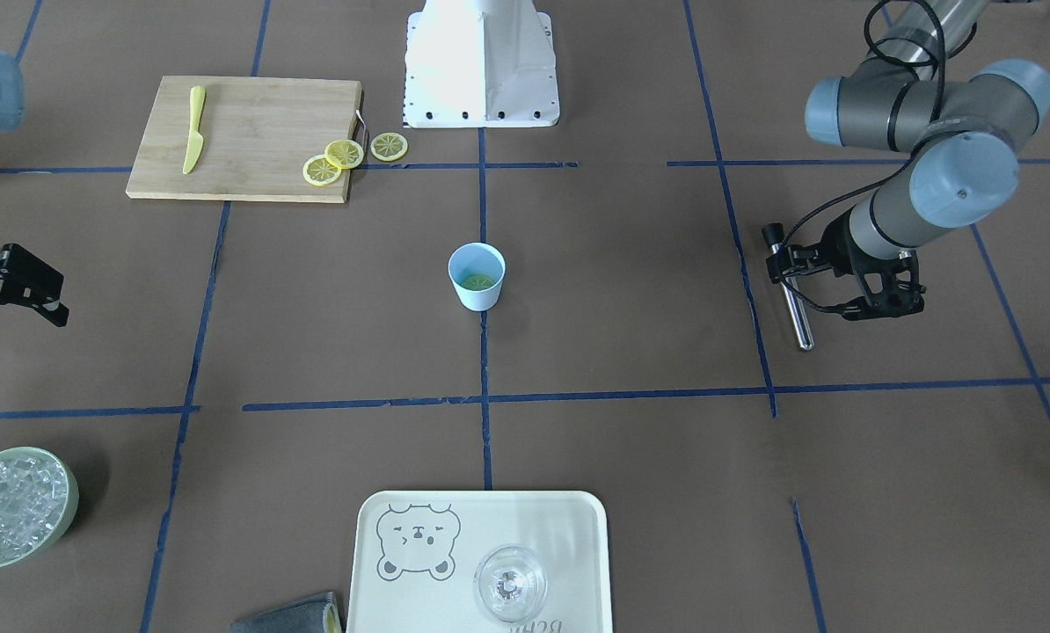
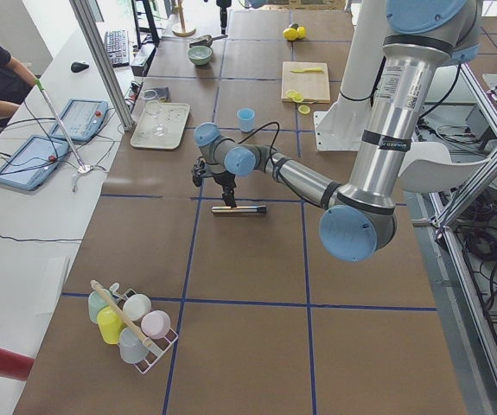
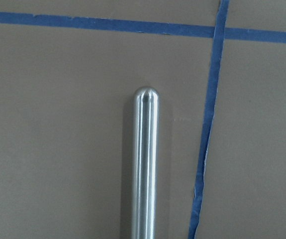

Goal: Squeeze lemon into cup
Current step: 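Grasp the steel muddler rod upright with the left gripper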

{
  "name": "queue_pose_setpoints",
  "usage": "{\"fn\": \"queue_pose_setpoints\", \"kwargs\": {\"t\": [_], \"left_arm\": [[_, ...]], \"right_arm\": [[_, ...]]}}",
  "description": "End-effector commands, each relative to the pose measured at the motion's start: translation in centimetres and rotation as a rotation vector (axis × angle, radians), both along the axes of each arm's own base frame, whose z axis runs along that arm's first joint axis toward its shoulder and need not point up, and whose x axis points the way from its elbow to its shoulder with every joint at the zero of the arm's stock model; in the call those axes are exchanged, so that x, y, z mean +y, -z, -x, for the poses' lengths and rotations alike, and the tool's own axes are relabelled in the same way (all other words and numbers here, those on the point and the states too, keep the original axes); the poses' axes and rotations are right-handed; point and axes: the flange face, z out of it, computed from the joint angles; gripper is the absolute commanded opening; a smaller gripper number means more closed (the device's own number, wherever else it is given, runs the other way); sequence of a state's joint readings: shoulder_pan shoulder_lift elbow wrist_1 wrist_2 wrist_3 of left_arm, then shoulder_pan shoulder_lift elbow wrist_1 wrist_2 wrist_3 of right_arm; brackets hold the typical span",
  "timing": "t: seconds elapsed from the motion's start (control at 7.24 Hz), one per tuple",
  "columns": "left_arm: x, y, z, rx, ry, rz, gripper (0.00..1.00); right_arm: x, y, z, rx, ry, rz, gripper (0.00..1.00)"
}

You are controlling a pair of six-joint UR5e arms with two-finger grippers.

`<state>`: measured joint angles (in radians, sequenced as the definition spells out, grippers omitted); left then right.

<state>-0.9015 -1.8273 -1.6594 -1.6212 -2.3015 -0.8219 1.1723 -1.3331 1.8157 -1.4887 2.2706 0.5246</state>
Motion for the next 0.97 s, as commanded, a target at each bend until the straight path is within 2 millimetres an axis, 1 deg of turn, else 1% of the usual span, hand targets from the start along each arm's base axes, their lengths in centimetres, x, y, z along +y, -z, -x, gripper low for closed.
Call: {"fn": "queue_pose_setpoints", "kwargs": {"t": [0.0,0.14,0.41,0.55,0.83], "left_arm": [[-0.7,-3.0,-1.8,-0.004,-0.004,-0.003,1.00],[-0.7,-4.0,-2.1,-0.011,-0.009,0.005,1.00],[-0.9,-4.5,-2.6,-0.001,-0.011,-0.006,1.00],[-0.8,-4.8,-2.9,-0.004,-0.017,-0.003,0.98],[-0.7,-4.6,-2.9,-0.001,-0.018,-0.007,0.19]], "right_arm": [[0.2,0.0,-0.2,-0.008,-0.003,-0.009,1.00],[0.3,0.0,-0.3,-0.008,-0.003,-0.011,1.00],[0.2,-0.1,-0.2,-0.006,-0.004,-0.008,1.00],[0.2,0.0,-0.2,-0.007,-0.005,-0.010,1.00],[0.2,0.1,-0.2,-0.009,-0.003,-0.012,1.00]]}}
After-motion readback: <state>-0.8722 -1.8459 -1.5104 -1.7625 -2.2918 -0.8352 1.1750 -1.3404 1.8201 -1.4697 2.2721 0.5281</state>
